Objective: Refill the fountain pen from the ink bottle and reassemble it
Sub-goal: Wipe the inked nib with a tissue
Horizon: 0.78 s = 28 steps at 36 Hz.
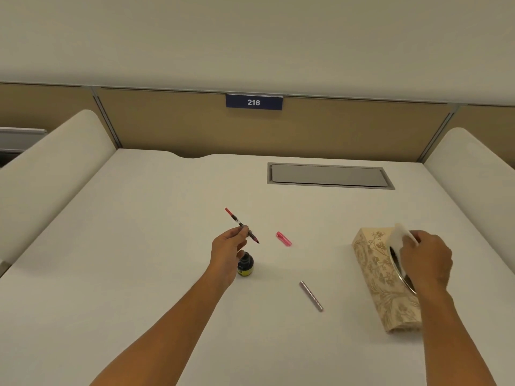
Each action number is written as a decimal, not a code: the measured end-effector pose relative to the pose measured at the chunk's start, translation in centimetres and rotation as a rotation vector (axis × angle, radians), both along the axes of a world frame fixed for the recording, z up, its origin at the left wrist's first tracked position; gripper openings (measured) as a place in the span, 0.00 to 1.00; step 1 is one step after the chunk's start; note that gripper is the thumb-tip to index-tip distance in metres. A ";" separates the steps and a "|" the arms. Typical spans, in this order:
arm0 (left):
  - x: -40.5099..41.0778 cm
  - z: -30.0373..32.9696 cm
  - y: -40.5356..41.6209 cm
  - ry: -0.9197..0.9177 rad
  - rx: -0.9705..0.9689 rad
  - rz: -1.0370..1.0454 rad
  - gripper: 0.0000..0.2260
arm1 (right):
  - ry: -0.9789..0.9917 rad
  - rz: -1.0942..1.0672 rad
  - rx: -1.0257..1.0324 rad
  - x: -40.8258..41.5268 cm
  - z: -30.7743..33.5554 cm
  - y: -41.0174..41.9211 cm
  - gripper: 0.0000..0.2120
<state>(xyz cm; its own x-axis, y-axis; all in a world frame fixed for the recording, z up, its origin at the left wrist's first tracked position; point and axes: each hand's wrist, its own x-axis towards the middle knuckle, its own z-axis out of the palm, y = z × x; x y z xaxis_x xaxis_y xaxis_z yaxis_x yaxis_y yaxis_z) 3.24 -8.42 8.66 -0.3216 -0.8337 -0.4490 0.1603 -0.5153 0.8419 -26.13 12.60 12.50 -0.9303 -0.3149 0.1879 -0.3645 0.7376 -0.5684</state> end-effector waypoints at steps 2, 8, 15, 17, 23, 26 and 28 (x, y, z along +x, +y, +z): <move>-0.3 0.2 0.2 0.029 0.013 -0.006 0.07 | -0.081 0.047 -0.128 1.0 1.0 -0.6 0.12; -1.1 1.2 1.0 0.142 0.068 -0.033 0.04 | -0.516 0.207 -0.415 4.4 0.0 -3.6 0.06; -1.5 1.7 1.8 0.219 0.098 -0.053 0.04 | -0.836 0.295 -0.479 8.9 -2.8 -5.6 0.08; -1.5 1.7 2.0 0.230 0.094 -0.060 0.05 | -0.889 0.337 -0.477 9.7 -3.4 -5.7 0.12; -1.3 1.8 2.3 0.241 0.097 -0.048 0.03 | -1.001 0.379 -0.469 11.6 -4.0 -6.0 0.20; -1.2 1.9 2.3 0.236 0.097 -0.048 0.03 | -1.027 0.370 -0.455 12.2 -4.2 -6.2 0.20; -1.2 1.9 2.4 0.233 0.096 -0.051 0.03 | -1.036 0.361 -0.438 12.3 -4.5 -6.4 0.16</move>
